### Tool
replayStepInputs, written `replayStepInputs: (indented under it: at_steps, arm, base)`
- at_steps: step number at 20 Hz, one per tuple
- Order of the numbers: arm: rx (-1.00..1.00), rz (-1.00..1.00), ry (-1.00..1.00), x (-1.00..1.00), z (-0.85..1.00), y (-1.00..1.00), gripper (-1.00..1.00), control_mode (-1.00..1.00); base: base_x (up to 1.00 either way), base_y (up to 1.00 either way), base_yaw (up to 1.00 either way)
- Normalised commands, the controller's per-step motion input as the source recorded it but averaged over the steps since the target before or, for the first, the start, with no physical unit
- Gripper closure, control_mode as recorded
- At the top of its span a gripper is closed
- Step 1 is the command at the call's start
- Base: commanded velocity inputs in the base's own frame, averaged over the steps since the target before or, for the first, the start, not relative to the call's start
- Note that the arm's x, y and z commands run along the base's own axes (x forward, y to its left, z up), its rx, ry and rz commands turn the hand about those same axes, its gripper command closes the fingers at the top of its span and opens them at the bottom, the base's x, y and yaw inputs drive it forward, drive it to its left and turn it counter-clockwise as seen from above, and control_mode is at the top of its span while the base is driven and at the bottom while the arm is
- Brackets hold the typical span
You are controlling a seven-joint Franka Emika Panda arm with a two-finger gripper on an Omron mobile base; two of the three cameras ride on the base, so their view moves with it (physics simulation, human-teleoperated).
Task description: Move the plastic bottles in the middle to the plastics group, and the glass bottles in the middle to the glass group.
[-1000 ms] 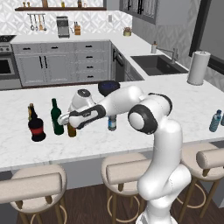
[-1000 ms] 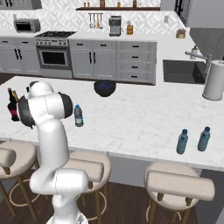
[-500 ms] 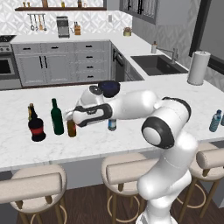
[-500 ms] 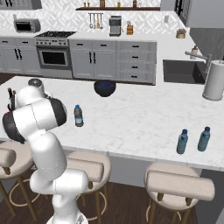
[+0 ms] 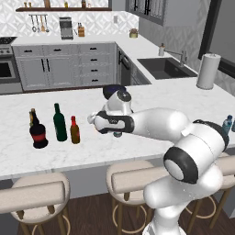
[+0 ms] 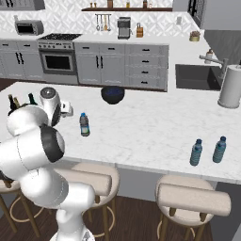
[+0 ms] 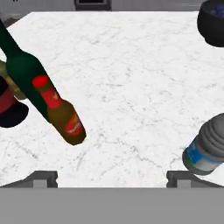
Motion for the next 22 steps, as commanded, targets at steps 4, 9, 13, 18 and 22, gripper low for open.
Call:
replayStepInputs:
  at_steps: [4, 9, 13, 18, 22]
  arm:
    - [-0.2, -0.25, 0.08, 0.0, 0.5, -0.56, -1.0, -1.0]
    - [-0.16, -0.21, 0.22, 0.19, 0.4, -0.5, -1.0, -1.0]
    - [0.01, -0.11, 0.17, 0.28, 0.02, -0.53, -1.0, -1.0]
    - [0.02, 0.01, 0.02, 0.4, -0.26, -0.55, -1.0, -1.0]
    - [0.04, 0.05, 0.0, 0.11, -0.42, -0.06, -1.0, -1.0]
  base:
    - [0.0, 0.0, 0.0]
    - [0.0, 0.0, 0.0]
    - [0.0, 0.0, 0.0]
    - [0.0, 0.0, 0.0]
    - [0.0, 0.0, 0.0]
